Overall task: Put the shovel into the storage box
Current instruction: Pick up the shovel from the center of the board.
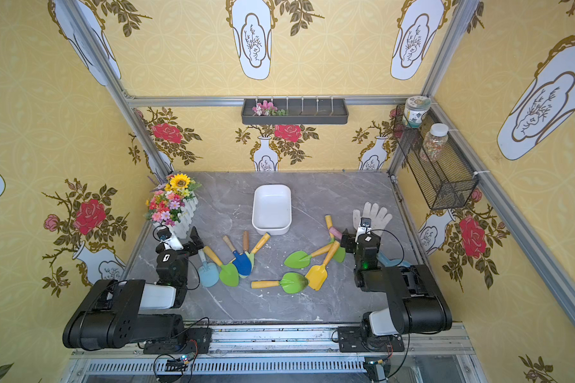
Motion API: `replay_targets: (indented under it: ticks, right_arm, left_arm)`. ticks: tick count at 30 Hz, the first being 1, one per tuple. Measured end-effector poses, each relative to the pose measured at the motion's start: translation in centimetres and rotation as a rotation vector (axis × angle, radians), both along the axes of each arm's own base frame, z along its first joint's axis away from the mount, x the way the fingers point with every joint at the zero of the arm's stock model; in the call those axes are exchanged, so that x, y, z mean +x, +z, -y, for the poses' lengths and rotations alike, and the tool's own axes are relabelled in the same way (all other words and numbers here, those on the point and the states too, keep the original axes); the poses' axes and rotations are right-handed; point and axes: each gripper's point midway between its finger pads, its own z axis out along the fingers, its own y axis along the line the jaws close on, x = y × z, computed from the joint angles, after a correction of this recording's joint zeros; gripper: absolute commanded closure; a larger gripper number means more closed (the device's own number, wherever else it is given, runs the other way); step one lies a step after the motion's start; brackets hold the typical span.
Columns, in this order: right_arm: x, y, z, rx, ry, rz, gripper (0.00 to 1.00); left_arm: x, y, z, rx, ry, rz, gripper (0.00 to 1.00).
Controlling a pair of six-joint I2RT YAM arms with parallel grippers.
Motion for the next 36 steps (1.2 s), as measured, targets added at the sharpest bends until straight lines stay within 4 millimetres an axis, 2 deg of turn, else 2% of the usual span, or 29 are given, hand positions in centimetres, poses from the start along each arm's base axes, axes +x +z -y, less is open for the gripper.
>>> replay_targets:
  ticks: [13,15,18,23,27,30,33,36]
  right_arm:
    - [0.0,0.1,0.0,0.0,-0.001,-0.003,0.03]
    - [0.2,1.2,0.2,-0.004,-0.012,-0.003,0.03]
    - [1.1,4.8,0.5,-0.001,-0.034,0.061,0.03]
    - [0.9,7.4,0.7,0.049,-0.064,0.048,0.03]
    - [1.7,11.0,0.2,0.142,-0.063,0.063,0.03]
    - [2.0,12.4,-0.5,0.267,-0.068,0.017,0.03]
    - [2.0,12.5,0.0,0.418,-0.126,-0.05,0.03]
    - [1.5,10.7,-0.5,0.576,-0.12,-0.151,0.03]
  left_arm:
    - [-0.1,0.5,0.0,0.001,0.006,0.014,0.0]
    - [0.1,1.7,-0.1,0.002,0.019,0.038,0.0]
    - [0.9,4.2,0.3,0.004,0.029,0.081,0.0]
    - [1.4,6.9,2.0,0.035,0.038,0.094,0.0]
    - [1.6,10.9,1.8,-0.091,0.08,0.161,0.0]
    - [1.6,12.6,2.7,-0.244,0.037,0.185,0.0]
    - [1.0,13.0,3.6,-0.433,-0.011,0.201,0.0]
    - [0.8,12.0,5.5,-0.544,-0.11,0.157,0.0]
